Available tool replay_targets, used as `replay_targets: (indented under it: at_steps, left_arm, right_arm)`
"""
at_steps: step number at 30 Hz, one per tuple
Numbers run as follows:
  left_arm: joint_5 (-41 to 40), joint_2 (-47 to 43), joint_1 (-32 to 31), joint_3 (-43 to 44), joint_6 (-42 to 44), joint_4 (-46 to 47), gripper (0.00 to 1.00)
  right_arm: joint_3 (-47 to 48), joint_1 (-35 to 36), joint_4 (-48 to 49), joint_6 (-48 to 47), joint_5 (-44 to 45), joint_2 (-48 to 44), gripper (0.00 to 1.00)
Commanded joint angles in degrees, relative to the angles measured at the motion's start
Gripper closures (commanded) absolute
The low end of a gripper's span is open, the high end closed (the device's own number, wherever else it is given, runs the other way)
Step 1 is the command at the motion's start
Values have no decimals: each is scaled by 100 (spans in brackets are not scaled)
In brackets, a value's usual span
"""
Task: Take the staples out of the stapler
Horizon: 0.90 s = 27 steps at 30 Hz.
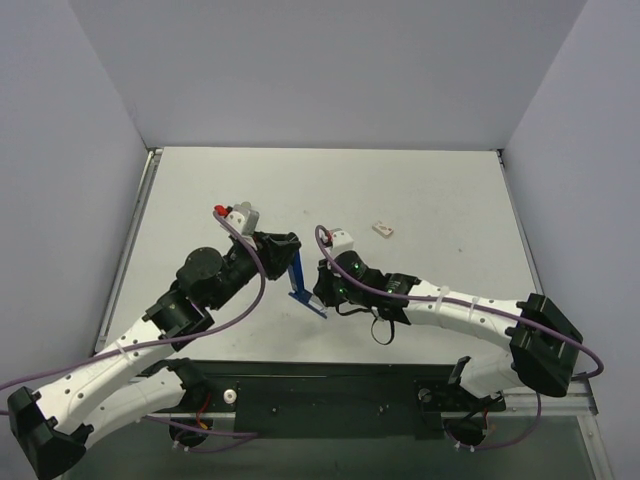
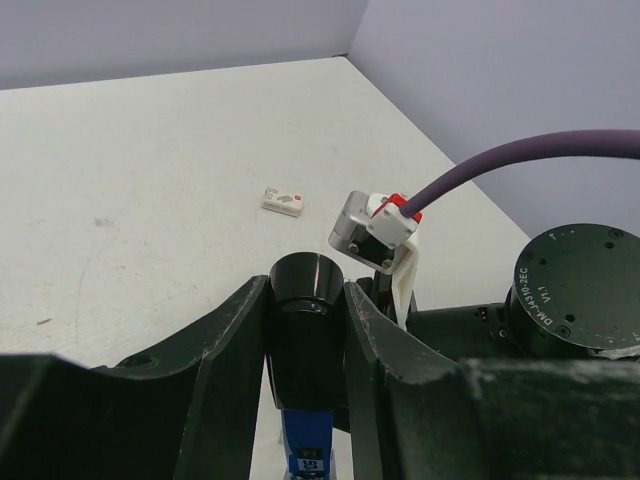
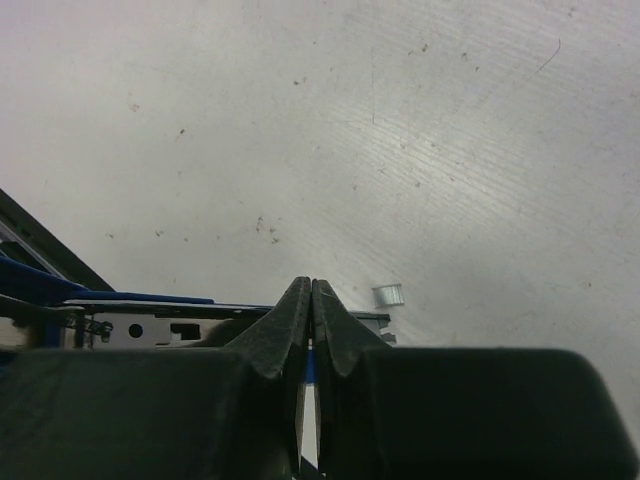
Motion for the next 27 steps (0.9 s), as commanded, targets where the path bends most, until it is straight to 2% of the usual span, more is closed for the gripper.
replay_targets:
  at_steps: [1,3,8,20,27]
  left_arm:
    - [-224,49,16,153,-192,975,100]
    - [-285,128,7,214,-201,984,100]
    - [-496,322,7,328,-166,1080,100]
    - [-541,1340,16,767,159,1880,100]
    - [-479,1798,16,1242,379,2047,100]
  right_arm:
    - [-33,-214,641,-51,-197,-45,100]
    - [-156,-398,975,63,-617,-10,100]
    - [-324,-645,1696,371,-1049,174,100]
    - [-183,-839,2461,1074,-1893,807,100]
    - [-324,-944,2787,1320,-2026,939,100]
